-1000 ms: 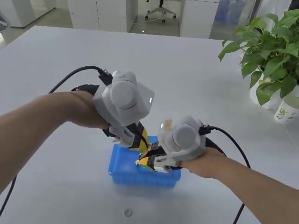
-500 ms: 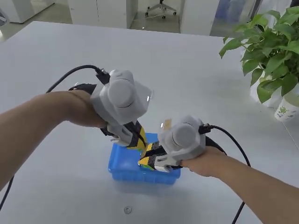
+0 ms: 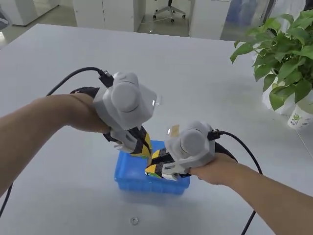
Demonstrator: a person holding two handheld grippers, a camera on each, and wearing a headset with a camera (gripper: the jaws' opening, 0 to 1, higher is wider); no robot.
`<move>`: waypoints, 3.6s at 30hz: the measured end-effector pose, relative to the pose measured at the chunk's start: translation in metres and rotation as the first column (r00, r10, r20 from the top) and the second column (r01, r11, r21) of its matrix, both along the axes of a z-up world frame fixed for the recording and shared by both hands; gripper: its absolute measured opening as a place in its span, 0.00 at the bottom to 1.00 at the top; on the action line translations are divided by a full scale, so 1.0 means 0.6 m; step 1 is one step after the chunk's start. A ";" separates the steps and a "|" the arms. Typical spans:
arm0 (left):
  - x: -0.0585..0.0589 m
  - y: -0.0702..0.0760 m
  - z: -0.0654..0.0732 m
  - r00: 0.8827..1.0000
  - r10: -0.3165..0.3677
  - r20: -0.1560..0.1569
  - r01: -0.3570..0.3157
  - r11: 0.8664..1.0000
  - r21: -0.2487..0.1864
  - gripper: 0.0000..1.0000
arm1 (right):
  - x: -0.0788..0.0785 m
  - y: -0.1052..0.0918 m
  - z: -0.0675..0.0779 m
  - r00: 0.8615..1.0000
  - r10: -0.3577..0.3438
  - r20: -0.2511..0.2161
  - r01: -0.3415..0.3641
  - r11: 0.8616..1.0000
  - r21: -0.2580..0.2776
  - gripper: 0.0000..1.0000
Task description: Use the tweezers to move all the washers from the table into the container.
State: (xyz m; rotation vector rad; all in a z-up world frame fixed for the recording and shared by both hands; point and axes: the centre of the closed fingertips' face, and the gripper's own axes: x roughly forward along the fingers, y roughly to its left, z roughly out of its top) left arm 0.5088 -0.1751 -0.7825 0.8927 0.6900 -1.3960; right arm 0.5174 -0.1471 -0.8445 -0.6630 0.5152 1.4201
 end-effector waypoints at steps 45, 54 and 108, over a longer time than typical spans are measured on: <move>-0.087 0.021 0.072 0.998 0.031 0.052 -0.029 0.999 -0.038 0.06 | -0.087 0.009 0.075 0.997 0.042 0.068 -0.042 0.999 0.001 0.10; -0.089 0.017 0.097 0.996 0.036 0.083 -0.030 0.997 -0.074 0.06 | -0.086 0.013 0.098 0.995 0.044 0.087 -0.045 0.999 0.009 0.09; -0.184 0.016 0.036 1.000 -0.023 0.001 0.023 0.998 -0.063 0.05 | -0.188 0.013 0.031 0.999 0.038 0.016 -0.039 0.999 0.028 0.12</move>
